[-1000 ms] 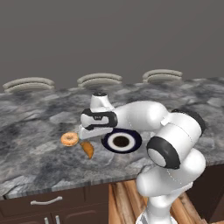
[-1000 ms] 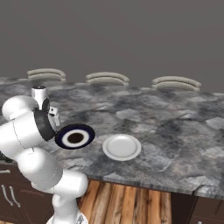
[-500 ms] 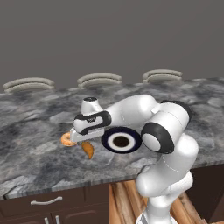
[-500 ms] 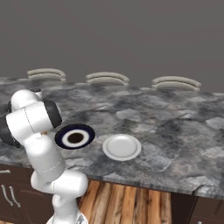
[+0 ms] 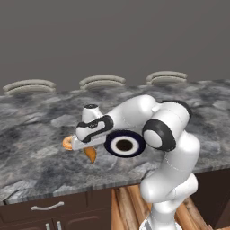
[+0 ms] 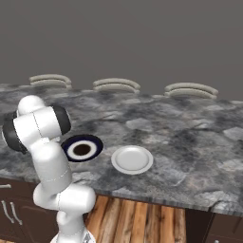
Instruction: Place the pastries on the plates.
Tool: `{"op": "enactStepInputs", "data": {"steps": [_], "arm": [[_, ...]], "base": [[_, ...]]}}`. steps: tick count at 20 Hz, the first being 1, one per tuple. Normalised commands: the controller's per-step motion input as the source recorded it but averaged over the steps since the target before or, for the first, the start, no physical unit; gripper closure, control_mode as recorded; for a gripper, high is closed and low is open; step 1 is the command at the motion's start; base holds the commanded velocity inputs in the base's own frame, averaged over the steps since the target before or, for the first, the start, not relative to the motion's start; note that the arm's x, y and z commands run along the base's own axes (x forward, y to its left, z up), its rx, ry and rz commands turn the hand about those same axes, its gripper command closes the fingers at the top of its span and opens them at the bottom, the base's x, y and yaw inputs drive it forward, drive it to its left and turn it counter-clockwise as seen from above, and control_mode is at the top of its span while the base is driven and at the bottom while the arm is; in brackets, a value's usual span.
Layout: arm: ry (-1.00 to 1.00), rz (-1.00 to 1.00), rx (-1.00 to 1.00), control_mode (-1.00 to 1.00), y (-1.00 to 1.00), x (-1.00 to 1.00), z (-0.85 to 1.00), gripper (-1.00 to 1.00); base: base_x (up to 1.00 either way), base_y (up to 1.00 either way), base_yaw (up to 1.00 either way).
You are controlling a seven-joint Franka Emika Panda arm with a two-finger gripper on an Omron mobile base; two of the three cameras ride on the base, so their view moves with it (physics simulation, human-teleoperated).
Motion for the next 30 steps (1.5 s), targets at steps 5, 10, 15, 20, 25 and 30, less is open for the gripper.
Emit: {"op": "enactStepInputs", "data": {"steps": [5,10,15,20,25,30], "arm": [[-0.04,0.00,0.00,-1.00,0.00,0.00,-0.34,-1.00],[-0.01,0.00,0.00,-1.00,0.00,0.00,-0.10,-1.00],[0.00,0.00,0.00,-1.00,0.00,0.00,0.00,1.00],[0.00,0.00,0.00,-1.00,-0.05,0.00,0.00,1.00],[-0.01,0.00,0.00,-1.00,-0.01,0.00,0.33,1.00],[0.00,0.00,0.00,-1.00,-0.28,0.00,0.47,1.00]], "base": [[0.00,0.00,0.00],[0.00,0.00,0.00],[0.00,0.00,0.00],[0.00,0.00,0.00],[0.00,0.00,0.00],[0.00,0.00,0.00]]}}
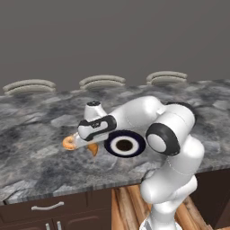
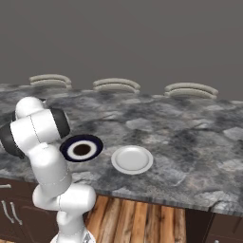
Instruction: Place the pastries on the plates.
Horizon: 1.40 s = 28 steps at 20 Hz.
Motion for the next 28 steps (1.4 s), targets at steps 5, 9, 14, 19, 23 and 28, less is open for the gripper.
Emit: {"op": "enactStepInputs", "data": {"steps": [5,9,14,19,23,28], "arm": [[0.00,0.00,0.00,-1.00,-0.80,0.17,0.18,1.00],[0.00,0.00,0.00,-1.00,-0.93,0.23,0.13,1.00],[0.00,0.00,0.00,-1.00,-0.88,0.09,0.02,1.00],[0.00,0.03,0.00,-1.00,-0.41,0.00,-0.06,1.00],[0.00,0.06,0.00,-1.00,0.00,0.00,-0.27,1.00],[0.00,0.05,0.00,-1.00,0.00,0.00,-0.33,1.00]], "base": [[0.00,0.00,0.00],[0.00,0.00,0.00],[0.00,0.00,0.00],[0.00,0.00,0.00],[0.00,0.00,0.00],[0.00,0.00,0.00]]}}
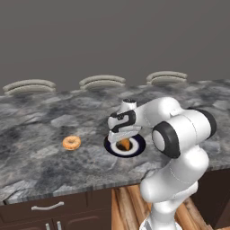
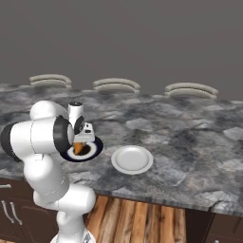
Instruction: Place the pastries on the plates.
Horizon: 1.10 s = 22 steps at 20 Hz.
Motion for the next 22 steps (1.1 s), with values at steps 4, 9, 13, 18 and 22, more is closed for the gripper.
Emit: {"op": "enactStepInputs", "data": {"steps": [4,9,13,18,22], "arm": [[0.00,0.03,0.00,-1.00,-0.06,0.00,-0.06,1.00],[0.00,0.00,0.00,-1.00,0.00,0.00,0.00,-1.00],[0.00,0.00,0.00,-1.00,0.00,0.00,0.04,-1.00],[-0.03,0.00,0.00,-1.00,0.00,-0.01,0.36,-1.00],[-0.20,0.00,0.00,-1.00,0.16,-0.15,0.79,-1.00]], "base": [[0.00,0.00,0.00],[0.00,0.00,0.00],[0.00,0.00,0.00],[0.00,0.00,0.00],[0.00,0.00,0.00]]}}
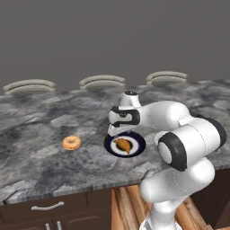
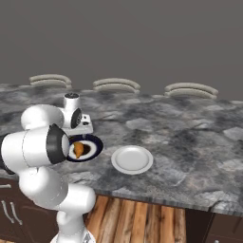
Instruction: Place the pastries on the plates.
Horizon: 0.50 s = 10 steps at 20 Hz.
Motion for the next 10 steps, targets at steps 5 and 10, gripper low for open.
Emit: {"op": "enactStepInputs", "data": {"steps": [5,10], "arm": [[-0.16,0.00,0.00,-1.00,0.57,0.00,0.50,-1.00],[-0.01,-0.01,0.00,-1.00,0.74,0.32,0.37,-1.00]], "base": [[0.00,0.00,0.00],[0.00,0.00,0.00]]}}
